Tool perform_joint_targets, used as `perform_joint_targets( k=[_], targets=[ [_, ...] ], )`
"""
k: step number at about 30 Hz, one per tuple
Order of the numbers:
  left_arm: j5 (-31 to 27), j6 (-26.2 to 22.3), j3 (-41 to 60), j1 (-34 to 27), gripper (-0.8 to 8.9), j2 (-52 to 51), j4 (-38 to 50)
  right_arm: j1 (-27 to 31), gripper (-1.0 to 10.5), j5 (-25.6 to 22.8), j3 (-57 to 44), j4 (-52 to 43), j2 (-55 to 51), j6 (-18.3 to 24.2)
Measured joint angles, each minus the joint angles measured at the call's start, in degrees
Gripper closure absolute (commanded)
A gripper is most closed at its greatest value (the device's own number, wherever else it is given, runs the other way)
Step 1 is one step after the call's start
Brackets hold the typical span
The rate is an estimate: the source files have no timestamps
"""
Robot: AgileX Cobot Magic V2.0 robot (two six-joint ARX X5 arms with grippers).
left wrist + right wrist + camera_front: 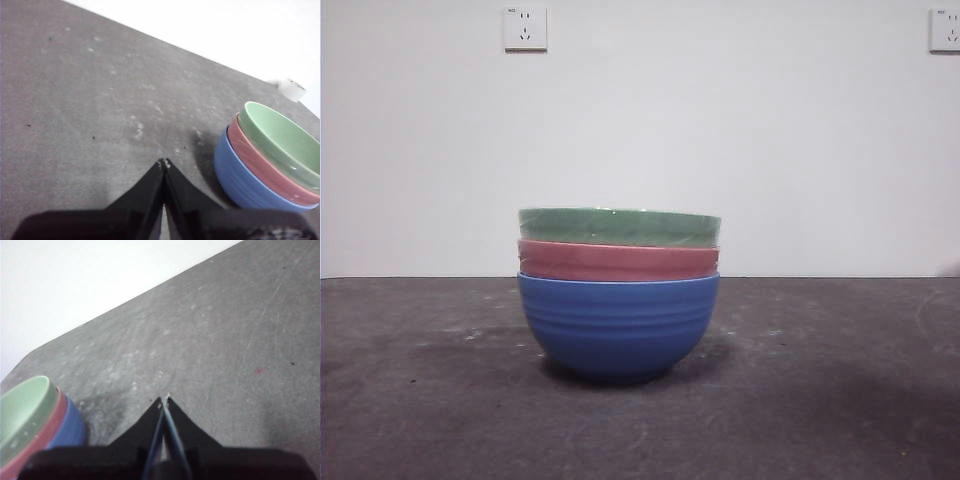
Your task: Pick up the green bowl on the top,put the green bowl on the left,pick up the red bowl in the middle,put the red bowl on the right
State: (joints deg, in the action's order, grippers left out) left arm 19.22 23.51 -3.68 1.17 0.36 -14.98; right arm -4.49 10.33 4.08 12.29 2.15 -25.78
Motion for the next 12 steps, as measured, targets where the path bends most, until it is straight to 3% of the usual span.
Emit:
perform_joint_targets(
  k=[7, 12],
  targets=[
    [-1.03, 0.15, -10.84, 0.00, 8.21, 3.08, -5.42, 0.00, 9.6, 0.00, 12.41, 4.85, 8.46, 0.11],
    [-0.98, -2.99, -18.08, 0.00, 8.22, 10.99, -8.07, 0.00, 9.6, 0.20, 22.47, 10.03, 17.38, 3.58]
  ],
)
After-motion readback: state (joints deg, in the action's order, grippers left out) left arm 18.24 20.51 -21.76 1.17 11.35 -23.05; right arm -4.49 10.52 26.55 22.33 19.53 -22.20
